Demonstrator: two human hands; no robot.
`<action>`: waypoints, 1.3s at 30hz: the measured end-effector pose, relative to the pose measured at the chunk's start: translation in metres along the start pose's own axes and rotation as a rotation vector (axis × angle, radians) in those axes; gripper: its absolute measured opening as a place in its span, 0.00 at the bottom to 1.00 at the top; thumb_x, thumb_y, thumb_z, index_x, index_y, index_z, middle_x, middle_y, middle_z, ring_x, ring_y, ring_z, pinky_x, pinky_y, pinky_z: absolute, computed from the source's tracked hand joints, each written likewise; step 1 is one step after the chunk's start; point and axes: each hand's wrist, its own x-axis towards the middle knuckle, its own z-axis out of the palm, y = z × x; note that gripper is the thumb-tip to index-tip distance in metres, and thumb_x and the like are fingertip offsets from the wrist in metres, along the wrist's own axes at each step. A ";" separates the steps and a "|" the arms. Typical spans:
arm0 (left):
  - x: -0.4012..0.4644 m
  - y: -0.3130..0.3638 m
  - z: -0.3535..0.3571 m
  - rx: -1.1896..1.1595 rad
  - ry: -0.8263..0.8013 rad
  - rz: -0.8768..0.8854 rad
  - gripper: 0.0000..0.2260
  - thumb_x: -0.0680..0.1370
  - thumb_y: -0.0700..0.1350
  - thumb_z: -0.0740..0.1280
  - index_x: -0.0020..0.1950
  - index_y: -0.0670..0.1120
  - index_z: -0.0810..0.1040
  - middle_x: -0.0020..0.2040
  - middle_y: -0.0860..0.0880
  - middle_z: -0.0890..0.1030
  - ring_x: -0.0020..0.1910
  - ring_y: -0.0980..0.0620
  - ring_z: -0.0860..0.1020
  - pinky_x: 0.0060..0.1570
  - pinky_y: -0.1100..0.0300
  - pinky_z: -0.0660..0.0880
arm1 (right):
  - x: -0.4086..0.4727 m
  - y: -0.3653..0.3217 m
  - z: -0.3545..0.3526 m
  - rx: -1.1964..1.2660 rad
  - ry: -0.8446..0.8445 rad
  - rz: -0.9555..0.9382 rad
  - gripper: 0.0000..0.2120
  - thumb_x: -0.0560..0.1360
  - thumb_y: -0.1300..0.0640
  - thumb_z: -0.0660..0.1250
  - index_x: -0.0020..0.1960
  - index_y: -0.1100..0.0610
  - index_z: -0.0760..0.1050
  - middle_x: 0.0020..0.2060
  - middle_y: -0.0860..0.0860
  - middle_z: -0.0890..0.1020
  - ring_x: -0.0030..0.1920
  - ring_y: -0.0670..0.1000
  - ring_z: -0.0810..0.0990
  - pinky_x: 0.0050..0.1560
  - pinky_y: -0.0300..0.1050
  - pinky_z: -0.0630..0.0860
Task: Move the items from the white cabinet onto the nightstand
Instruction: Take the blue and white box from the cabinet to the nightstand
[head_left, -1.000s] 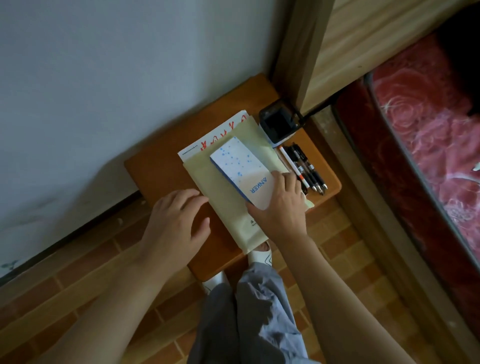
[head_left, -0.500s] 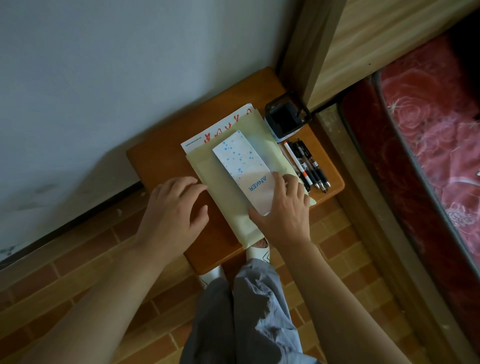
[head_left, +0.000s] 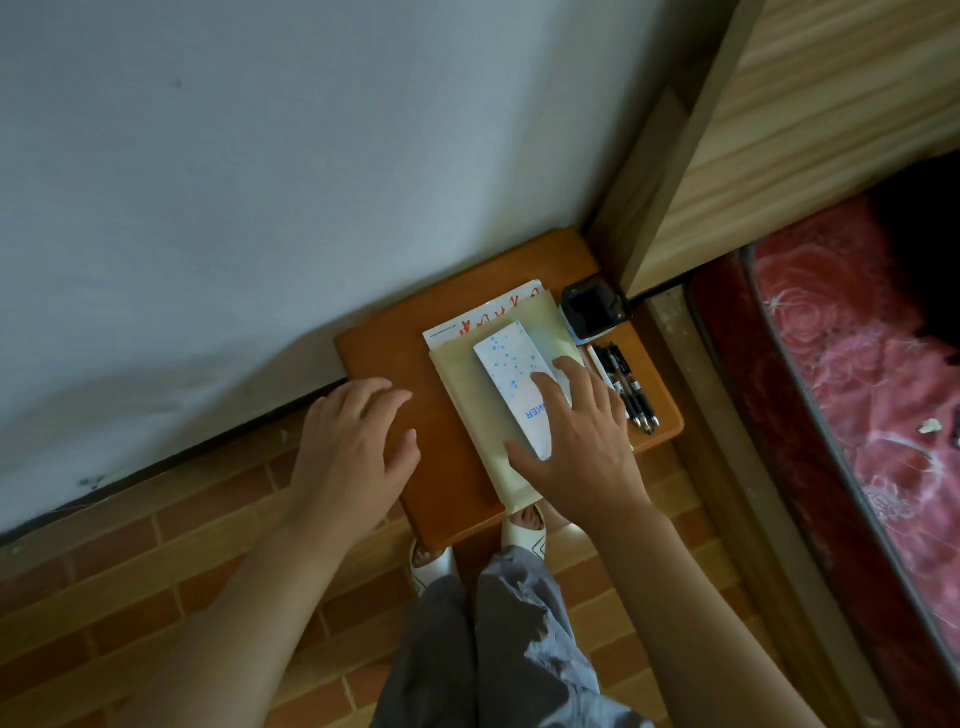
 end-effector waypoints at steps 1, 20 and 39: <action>-0.005 0.001 -0.011 -0.003 0.013 -0.019 0.20 0.82 0.55 0.63 0.72 0.50 0.75 0.71 0.50 0.74 0.70 0.49 0.71 0.69 0.46 0.72 | -0.003 -0.007 -0.011 0.009 -0.004 -0.008 0.38 0.76 0.31 0.64 0.80 0.48 0.60 0.81 0.51 0.56 0.80 0.56 0.52 0.80 0.59 0.51; -0.201 0.001 -0.207 -0.127 0.337 -0.547 0.19 0.83 0.53 0.62 0.73 0.49 0.73 0.71 0.47 0.75 0.72 0.46 0.70 0.71 0.43 0.70 | -0.058 -0.167 -0.199 -0.014 0.018 -0.473 0.32 0.78 0.38 0.65 0.78 0.49 0.65 0.78 0.51 0.62 0.78 0.55 0.61 0.77 0.59 0.61; -0.449 -0.102 -0.291 -0.161 0.723 -0.648 0.19 0.82 0.50 0.66 0.73 0.48 0.74 0.72 0.48 0.75 0.73 0.48 0.69 0.71 0.43 0.70 | -0.222 -0.370 -0.181 -0.014 0.082 -0.812 0.31 0.78 0.38 0.64 0.77 0.50 0.66 0.78 0.50 0.63 0.78 0.55 0.61 0.77 0.56 0.61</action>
